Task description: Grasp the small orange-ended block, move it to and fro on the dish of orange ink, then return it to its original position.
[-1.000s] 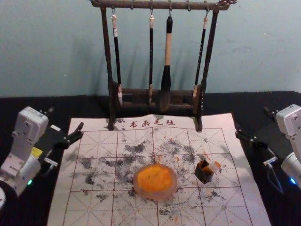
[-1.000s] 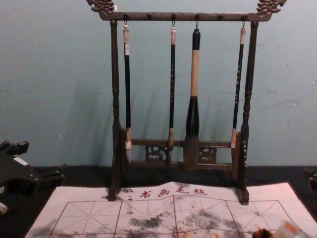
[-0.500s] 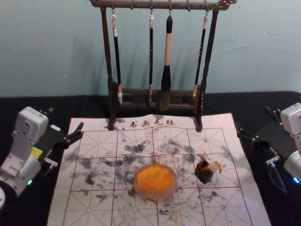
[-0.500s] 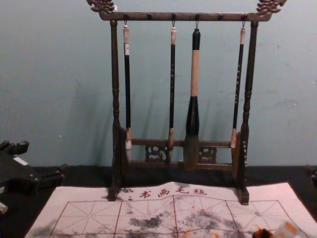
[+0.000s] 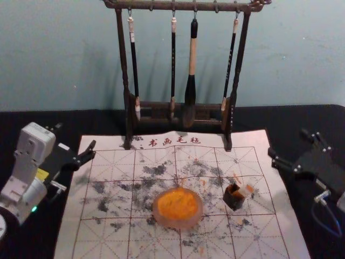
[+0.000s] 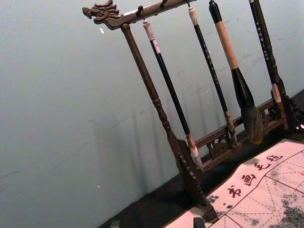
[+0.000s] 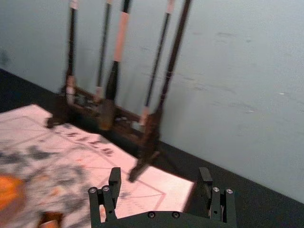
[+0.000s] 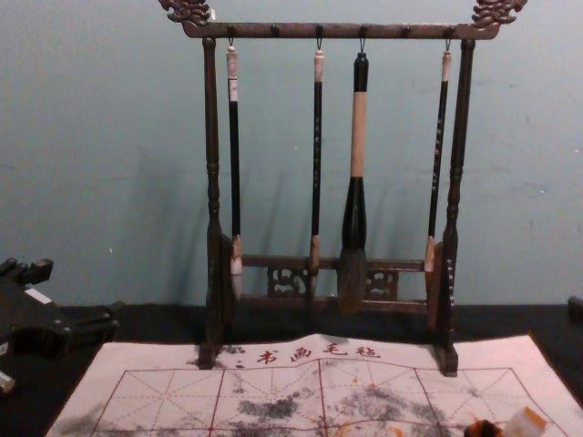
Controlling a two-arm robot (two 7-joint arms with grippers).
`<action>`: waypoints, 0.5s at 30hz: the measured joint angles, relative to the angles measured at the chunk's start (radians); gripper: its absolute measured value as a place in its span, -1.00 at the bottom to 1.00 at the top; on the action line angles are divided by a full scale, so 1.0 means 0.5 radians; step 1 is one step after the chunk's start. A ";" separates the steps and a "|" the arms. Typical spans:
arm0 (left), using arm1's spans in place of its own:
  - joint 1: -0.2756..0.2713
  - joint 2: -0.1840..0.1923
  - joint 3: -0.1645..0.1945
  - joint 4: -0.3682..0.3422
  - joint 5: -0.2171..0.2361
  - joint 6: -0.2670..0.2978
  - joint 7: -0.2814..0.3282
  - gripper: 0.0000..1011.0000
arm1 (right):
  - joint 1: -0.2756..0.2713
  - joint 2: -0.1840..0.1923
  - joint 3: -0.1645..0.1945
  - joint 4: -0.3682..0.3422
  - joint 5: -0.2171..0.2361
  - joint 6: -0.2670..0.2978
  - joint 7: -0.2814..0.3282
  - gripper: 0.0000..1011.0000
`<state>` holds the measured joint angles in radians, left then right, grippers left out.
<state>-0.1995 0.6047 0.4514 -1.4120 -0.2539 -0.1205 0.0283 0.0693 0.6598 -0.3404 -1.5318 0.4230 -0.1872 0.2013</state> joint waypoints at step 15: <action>0.000 0.000 0.000 0.000 0.000 0.000 0.000 0.98 | -0.140 0.035 -0.038 -0.112 0.073 0.031 0.312 0.98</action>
<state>-0.1995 0.6047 0.4514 -1.4120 -0.2539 -0.1205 0.0283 -0.0009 0.6774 -0.3593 -1.5878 0.4598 -0.1714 0.3573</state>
